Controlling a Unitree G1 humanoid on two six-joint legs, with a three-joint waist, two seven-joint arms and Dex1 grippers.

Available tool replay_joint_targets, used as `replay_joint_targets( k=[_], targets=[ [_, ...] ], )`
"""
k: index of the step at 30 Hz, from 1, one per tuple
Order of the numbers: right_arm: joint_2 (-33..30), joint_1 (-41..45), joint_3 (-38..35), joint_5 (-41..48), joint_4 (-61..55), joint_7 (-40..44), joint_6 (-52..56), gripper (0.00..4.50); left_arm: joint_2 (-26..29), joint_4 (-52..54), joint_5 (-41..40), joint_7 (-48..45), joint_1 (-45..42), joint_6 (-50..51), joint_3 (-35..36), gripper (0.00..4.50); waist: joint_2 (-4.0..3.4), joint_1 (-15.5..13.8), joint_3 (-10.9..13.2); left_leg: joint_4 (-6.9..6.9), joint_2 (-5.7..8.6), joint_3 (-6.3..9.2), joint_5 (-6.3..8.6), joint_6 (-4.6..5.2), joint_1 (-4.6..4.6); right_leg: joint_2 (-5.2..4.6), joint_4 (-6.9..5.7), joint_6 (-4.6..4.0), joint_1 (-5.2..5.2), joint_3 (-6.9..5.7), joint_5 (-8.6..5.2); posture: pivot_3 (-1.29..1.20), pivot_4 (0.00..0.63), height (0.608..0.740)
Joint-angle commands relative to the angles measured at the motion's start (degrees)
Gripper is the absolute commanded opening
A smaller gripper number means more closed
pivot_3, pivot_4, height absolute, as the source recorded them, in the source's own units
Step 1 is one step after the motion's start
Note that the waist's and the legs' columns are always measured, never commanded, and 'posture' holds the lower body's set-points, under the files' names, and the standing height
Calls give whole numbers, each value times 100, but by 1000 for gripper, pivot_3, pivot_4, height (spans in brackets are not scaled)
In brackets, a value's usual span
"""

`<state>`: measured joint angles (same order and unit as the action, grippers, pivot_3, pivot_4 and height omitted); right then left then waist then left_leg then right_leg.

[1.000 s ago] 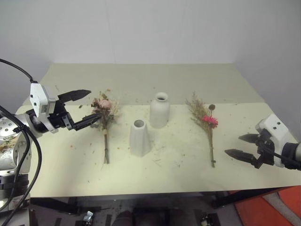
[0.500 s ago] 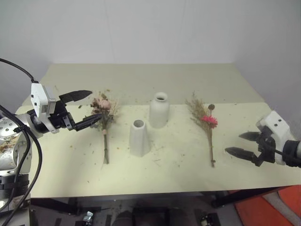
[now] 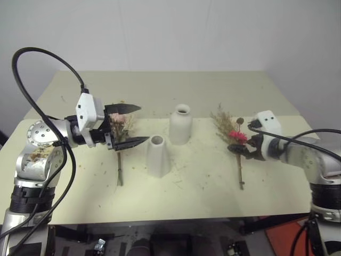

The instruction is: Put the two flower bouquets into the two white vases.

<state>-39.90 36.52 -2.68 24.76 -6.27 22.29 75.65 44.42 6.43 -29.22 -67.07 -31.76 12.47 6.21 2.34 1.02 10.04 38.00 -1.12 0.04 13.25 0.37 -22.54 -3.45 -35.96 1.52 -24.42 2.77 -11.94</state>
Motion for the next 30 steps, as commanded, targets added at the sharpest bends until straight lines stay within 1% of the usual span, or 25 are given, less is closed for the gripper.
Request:
replay_joint_targets(
  k=[1,4,7,10,16,18,22,24,26,28,30],
  targets=[
    [75,143,125,-247,172,-170,18,4492,17,92,16,-29,-144,-119,35,4500,0,-9,0,0,0,0,0,0,0,0,0,0,0,0,0,0,150,740],
    [224,198,190,-337,414,-229,8,4492,32,78,39,-60,-111,-146,30,4500,0,-2,0,0,0,1,0,0,0,0,0,0,1,0,0,0,150,740],
    [369,255,147,-415,553,-297,-91,3956,28,52,67,-53,-73,-170,46,4500,0,1,0,0,0,1,0,0,2,1,0,0,1,-1,0,0,150,740],
    [474,358,104,-513,720,-351,-139,2928,17,73,88,-25,-29,-164,57,4500,-1,10,0,0,0,1,0,0,3,1,-1,0,2,-1,0,0,150,740],
    [633,517,150,-711,1164,-412,-311,677,7,96,107,-7,55,-170,74,4500,-1,21,0,0,0,1,0,0,3,1,-1,0,1,-1,0,0,150,740],
    [657,532,160,-780,1267,-430,-353,37,6,92,116,13,66,-175,73,4500,-1,21,0,0,0,1,0,0,3,0,-1,0,2,-1,0,0,150,740],
    [747,552,16,-949,1365,-570,-611,37,12,119,114,48,132,-198,94,4500,-1,27,0,0,0,1,0,0,6,1,-2,0,3,-1,0,0,150,740],
    [838,576,-163,-1097,1235,-802,-1153,37,39,130,89,64,180,-200,152,4500,-1,43,0,0,0,1,0,0,6,1,-2,0,3,-1,0,0,150,740],
    [1077,739,-523,-1330,1117,-1378,-2211,37,88,100,55,94,230,-200,276,4500,-2,59,0,0,0,1,0,0,5,1,-2,1,2,0,0,0,150,740],
    [1336,1033,-894,-1351,1053,-1768,-3036,37,144,67,-7,115,304,-192,442,4500,-4,102,2,-1,0,1,0,0,1,1,-5,1,-7,1,0,0,150,740],
    [1499,1263,-1083,-1223,1014,-1769,-3500,37,182,35,-66,134,377,-176,587,4500,-6,144,3,-1,0,1,0,0,-9,0,-10,1,-20,3,1,0,150,740]
  ],
)
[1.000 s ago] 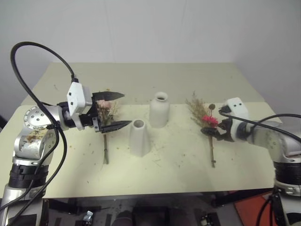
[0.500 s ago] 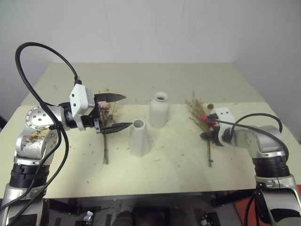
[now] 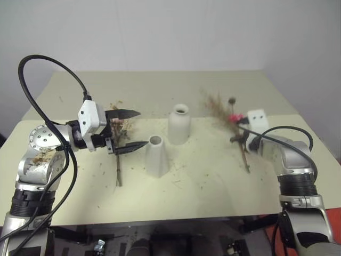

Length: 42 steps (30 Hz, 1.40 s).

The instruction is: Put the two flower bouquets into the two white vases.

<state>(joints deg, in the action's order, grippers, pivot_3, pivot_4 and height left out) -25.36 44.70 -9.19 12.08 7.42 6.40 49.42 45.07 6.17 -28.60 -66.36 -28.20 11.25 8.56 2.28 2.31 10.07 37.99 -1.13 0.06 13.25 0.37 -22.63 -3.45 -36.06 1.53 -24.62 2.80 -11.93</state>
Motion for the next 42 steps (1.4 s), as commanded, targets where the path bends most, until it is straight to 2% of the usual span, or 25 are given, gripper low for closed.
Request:
replay_joint_targets(
  k=[1,5,9,12,14,16,23,42],
  targets=[
    [182,577,-542,211,-403,-73,-1205,37,142,33,-171,72,81,-43,462,4500,-1,22,0,0,-1,0,0,0,-4,0,-2,0,-5,0,0,0,150,740],
    [787,1046,-889,1069,-271,636,-2016,37,139,-122,-289,170,203,-3,785,4500,-1,49,0,-9,-9,3,0,0,-5,4,-3,-3,-10,-5,3,0,150,740],
    [1342,1229,-701,874,360,830,-3492,37,57,-212,-381,307,240,11,939,4500,-3,39,-1,-9,-12,3,0,0,1,4,-7,-9,-9,-6,7,0,150,740],
    [1686,1476,-652,1004,911,1136,-4194,37,90,-185,-381,360,389,29,991,4500,-5,36,1,-9,-10,3,0,0,-1,2,-7,-10,-11,-7,7,0,150,740],
    [1944,1537,-825,1507,1217,1900,-4770,37,115,-131,-380,404,504,64,1030,4500,-6,35,1,-9,-10,3,-1,0,-12,1,-11,-11,-24,-6,9,0,150,740],
    [2106,1734,-989,1802,1620,2113,-4924,37,146,-62,-370,461,622,100,1067,4500,-7,36,2,-9,-11,3,-1,-1,-24,2,-16,-13,-40,-7,13,0,150,740],
    [2246,2086,-874,1838,2385,2683,-5386,37,222,239,-469,603,883,265,1217,4500,-10,37,4,-11,-16,4,-2,-4,-27,2,-17,-17,-46,-11,20,0,150,740],
    [2477,1748,-547,1320,3513,3020,-6206,37,285,545,-516,823,1133,449,1281,4500,-11,44,4,-12,-17,3,-2,-4,-27,2,-20,-19,-50,-10,20,0,150,740]
  ],
)
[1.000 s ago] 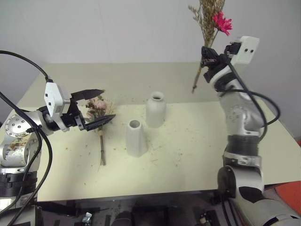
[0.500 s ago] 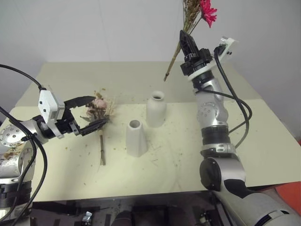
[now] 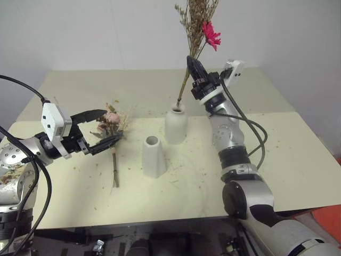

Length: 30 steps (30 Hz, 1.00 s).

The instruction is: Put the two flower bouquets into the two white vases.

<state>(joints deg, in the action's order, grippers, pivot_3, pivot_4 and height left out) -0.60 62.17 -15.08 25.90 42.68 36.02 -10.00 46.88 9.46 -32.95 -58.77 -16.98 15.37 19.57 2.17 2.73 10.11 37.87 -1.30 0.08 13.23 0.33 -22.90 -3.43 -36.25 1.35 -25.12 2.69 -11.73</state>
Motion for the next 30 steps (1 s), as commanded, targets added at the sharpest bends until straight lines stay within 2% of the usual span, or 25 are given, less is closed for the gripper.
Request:
replay_joint_targets(
  k=[1,9,18,21,30],
  targets=[
    [10,-58,64,-104,29,82,-323,37,96,243,-79,83,14,49,159,4500,0,2,0,0,0,0,0,0,1,0,0,0,0,0,0,0,150,740],
    [138,-543,405,-576,155,255,-1078,37,103,313,-82,39,22,123,61,4500,0,14,0,0,0,0,0,-1,1,1,-1,0,-1,0,0,0,150,740],
    [177,-585,444,-706,389,251,-1470,37,80,186,-39,13,-54,43,61,4500,0,14,0,-1,0,0,-1,-1,2,1,-1,-1,-1,0,0,0,150,740],
    [178,-552,398,-560,426,438,-1382,835,67,169,-30,14,-47,34,51,4500,0,14,0,-1,0,0,-1,-2,2,1,-1,0,-1,0,0,0,150,740],
    [138,-873,561,-712,136,547,-1428,3977,83,231,-23,53,127,-3,202,4500,-1,14,0,-1,-1,0,0,-2,3,1,-1,-1,0,0,0,0,150,740]
  ],
)
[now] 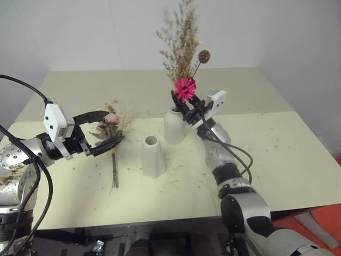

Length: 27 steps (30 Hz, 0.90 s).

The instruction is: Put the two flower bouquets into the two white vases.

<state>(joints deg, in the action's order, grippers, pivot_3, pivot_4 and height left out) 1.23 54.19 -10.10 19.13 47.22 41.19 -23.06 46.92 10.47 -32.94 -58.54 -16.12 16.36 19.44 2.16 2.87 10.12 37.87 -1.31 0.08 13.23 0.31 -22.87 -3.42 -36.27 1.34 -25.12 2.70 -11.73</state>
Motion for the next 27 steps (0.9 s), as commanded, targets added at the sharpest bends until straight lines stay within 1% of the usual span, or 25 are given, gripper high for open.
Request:
replay_joint_targets(
  k=[1,2,6,9,12,14,16,19,20,22,24,25,27],
  targets=[
    [-67,-133,74,-57,-383,-22,-114,4287,85,134,-14,30,74,-113,224,4500,0,0,0,0,0,0,0,0,0,0,0,0,0,0,0,0,150,740],
    [-115,-217,112,-105,-483,-39,-117,4473,88,132,0,36,102,-128,229,4500,0,-1,0,0,0,0,0,0,-1,0,0,0,0,0,0,0,150,740],
    [-486,-698,520,-648,-968,1,-170,4473,70,122,-13,51,154,-135,248,4500,0,-19,0,0,1,0,0,0,-1,-1,-1,0,0,0,0,0,150,740],
    [-652,-982,575,-689,-1449,-195,89,4473,49,193,-73,46,239,-108,291,4500,0,-24,0,0,2,0,0,0,-1,-2,1,0,0,0,0,0,150,740],
    [-947,-1322,504,-631,-2150,-346,459,4473,-75,386,-94,383,378,-21,426,4500,0,-23,0,0,1,-1,0,0,0,-1,-1,0,0,1,0,0,150,740],
    [-1219,-1590,485,-420,-2720,-229,941,4473,-169,656,-5,907,426,232,439,4500,1,-32,0,0,1,0,0,0,-1,-2,0,0,0,1,0,0,150,740],
    [-1550,-1887,453,-344,-3326,-225,1473,4473,-226,1037,-313,1663,415,1107,507,4500,1,-44,0,0,0,1,0,0,-1,-2,2,0,2,1,0,0,150,740],
    [-2313,-2369,383,-314,-4253,-164,2476,4473,-97,2061,-218,3168,348,2864,442,4500,2,-90,0,1,-5,8,0,0,-5,-4,3,2,4,-1,-1,0,150,740],
    [-2631,-2506,352,-168,-4576,-92,3050,4473,-93,2418,-159,3603,307,3382,395,4500,3,-91,-1,2,-3,9,0,0,-7,-7,4,4,5,-1,-1,0,150,740],
    [-3198,-2736,283,46,-5121,78,3852,4473,-171,2850,-346,4160,165,4296,442,4500,5,-87,-1,2,11,7,0,0,-5,-8,4,6,7,4,0,0,150,740],
    [-3879,-2874,146,449,-5696,454,4629,4473,-469,2738,-608,4609,-289,5581,512,4500,3,-87,-1,2,13,8,0,0,2,-6,2,7,12,5,0,0,150,740],
    [-4143,-2898,52,722,-5928,688,4863,4473,-691,2566,-562,4836,-540,6117,492,4500,3,-82,-1,2,16,8,0,1,4,-6,-1,8,12,6,0,0,150,740],
    [-4463,-2897,-44,1092,-6215,1003,5115,4473,-949,2367,-373,5140,-880,6810,400,4500,4,-44,0,3,17,11,-1,2,20,1,-2,11,27,5,-3,0,150,740]
  ],
)
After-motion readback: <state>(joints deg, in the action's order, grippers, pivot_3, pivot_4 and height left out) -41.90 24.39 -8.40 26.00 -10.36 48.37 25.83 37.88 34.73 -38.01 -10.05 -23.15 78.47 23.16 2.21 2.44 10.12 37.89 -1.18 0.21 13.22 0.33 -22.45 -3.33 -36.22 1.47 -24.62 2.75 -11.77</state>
